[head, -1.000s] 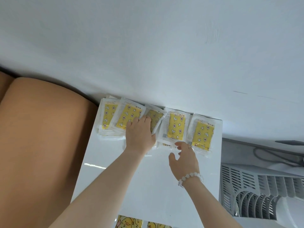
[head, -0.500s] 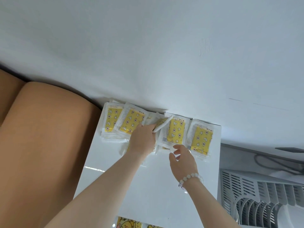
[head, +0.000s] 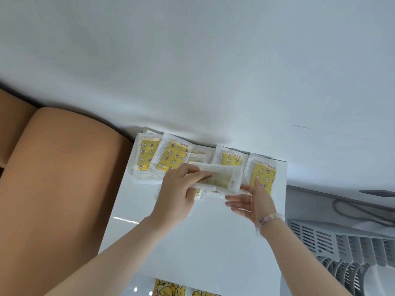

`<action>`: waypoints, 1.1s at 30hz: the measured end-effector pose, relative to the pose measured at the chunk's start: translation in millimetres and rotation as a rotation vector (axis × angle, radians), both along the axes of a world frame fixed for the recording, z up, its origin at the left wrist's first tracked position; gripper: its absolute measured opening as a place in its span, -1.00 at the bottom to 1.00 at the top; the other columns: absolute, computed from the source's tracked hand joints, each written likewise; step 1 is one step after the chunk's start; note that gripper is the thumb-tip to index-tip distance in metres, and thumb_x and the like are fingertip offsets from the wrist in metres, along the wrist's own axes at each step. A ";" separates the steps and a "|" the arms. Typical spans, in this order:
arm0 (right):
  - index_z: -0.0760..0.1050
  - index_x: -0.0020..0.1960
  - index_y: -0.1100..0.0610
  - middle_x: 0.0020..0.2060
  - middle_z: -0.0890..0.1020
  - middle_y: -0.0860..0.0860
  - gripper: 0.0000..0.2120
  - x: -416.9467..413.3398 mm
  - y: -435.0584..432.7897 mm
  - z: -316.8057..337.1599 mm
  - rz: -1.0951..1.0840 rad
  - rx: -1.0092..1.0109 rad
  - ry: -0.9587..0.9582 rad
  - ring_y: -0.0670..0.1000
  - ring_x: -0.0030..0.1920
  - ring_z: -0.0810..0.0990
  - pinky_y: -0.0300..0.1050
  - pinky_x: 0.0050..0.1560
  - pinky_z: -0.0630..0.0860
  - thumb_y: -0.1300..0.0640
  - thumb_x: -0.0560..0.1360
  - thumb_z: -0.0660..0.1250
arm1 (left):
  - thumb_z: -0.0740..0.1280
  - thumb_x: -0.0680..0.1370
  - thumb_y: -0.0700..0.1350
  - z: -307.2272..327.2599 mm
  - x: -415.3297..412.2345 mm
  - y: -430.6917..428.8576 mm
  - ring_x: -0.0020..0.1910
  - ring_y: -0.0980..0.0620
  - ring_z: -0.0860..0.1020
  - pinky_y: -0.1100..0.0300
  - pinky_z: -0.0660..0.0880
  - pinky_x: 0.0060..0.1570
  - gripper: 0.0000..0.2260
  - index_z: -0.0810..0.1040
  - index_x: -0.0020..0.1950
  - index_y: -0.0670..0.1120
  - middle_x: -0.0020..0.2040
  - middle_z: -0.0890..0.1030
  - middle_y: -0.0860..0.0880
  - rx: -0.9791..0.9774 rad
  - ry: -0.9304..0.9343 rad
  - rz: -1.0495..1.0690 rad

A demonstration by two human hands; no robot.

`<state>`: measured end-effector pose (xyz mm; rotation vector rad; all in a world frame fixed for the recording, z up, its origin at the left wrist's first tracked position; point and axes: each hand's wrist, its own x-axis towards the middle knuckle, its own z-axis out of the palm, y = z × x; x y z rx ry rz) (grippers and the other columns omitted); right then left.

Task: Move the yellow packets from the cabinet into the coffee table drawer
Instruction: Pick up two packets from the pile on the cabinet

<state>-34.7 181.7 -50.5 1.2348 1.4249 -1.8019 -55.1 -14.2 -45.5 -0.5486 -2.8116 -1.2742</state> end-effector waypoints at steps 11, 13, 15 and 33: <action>0.64 0.06 0.27 0.00 0.64 0.20 -0.37 -5.0 17.6 29.6 0.214 -0.581 0.001 0.20 -0.03 0.65 0.03 0.02 0.50 -0.08 0.11 0.55 | 0.23 0.43 -0.24 4.8 21.3 14.1 0.04 0.15 0.53 0.11 0.27 0.20 -0.70 0.66 -0.05 0.08 -0.04 0.68 0.15 -0.007 0.138 -0.080; 0.56 0.16 0.29 -0.02 0.61 0.19 -0.37 -0.9 11.7 26.2 0.216 -0.611 -0.004 0.19 -0.01 0.61 0.06 0.06 0.48 0.07 0.14 0.56 | 0.21 0.43 -0.23 2.4 23.5 14.7 0.02 0.18 0.54 0.13 0.24 0.23 -0.69 0.70 -0.09 0.05 -0.05 0.68 0.15 -0.025 0.116 -0.101; 0.51 0.21 0.29 0.00 0.58 0.19 -0.45 3.4 5.7 23.9 0.255 -0.563 -0.002 0.18 0.04 0.57 0.07 0.13 0.46 0.19 0.25 0.52 | 0.18 0.42 -0.23 -0.9 24.5 16.5 0.03 0.20 0.54 0.15 0.20 0.25 -0.67 0.70 -0.10 0.06 -0.06 0.68 0.15 -0.048 0.095 -0.118; 0.57 0.07 0.25 -0.18 0.70 0.14 -0.80 25.1 -5.7 7.8 0.112 -0.293 0.088 0.10 -0.19 0.69 -0.07 -0.18 0.61 0.34 0.44 0.36 | 0.24 0.42 -0.41 -9.3 -6.4 23.1 0.10 -0.05 0.60 0.07 0.44 0.14 -0.60 0.63 0.13 -0.08 0.07 0.65 -0.02 -0.215 -0.022 -0.089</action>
